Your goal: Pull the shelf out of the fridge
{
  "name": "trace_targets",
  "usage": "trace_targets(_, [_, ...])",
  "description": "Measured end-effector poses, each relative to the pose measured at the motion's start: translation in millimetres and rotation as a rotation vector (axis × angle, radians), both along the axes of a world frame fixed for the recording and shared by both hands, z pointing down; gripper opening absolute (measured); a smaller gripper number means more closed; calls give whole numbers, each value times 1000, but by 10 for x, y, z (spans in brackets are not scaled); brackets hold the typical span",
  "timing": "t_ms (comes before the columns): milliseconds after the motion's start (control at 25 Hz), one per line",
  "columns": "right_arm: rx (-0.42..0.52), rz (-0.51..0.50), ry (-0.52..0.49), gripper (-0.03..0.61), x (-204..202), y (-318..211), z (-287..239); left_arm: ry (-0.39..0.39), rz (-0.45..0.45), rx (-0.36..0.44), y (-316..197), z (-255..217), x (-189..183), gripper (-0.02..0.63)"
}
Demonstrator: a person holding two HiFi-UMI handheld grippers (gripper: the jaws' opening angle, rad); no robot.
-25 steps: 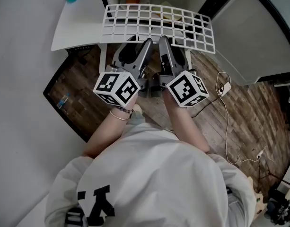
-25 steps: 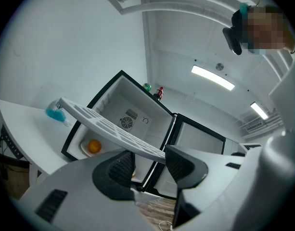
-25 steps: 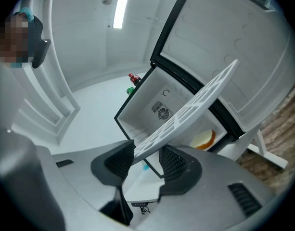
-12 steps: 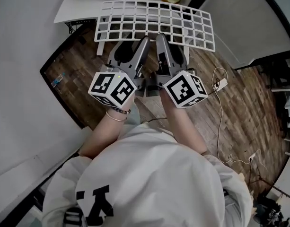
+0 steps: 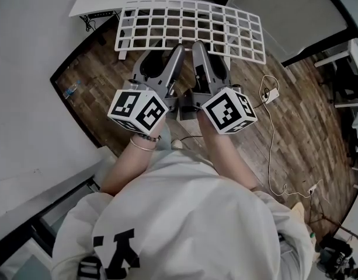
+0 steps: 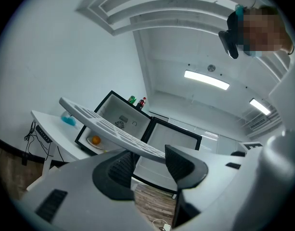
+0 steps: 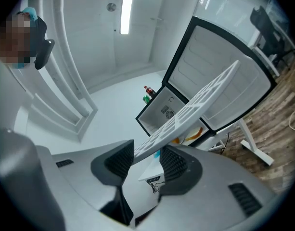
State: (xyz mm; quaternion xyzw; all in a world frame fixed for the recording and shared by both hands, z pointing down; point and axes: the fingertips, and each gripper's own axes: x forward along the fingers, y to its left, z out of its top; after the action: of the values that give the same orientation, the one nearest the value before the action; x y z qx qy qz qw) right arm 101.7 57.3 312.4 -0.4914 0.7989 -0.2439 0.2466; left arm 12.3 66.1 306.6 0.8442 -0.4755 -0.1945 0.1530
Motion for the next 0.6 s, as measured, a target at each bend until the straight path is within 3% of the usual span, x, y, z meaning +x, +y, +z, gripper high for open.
trace_targets(400, [-9,22,5,178,-110,-40,-54,-1,27,-10,-59,-52,-108,196])
trace_targets(600, [9,24,-1,178,45,241,-111,-3,32,3,225,-108,46,196])
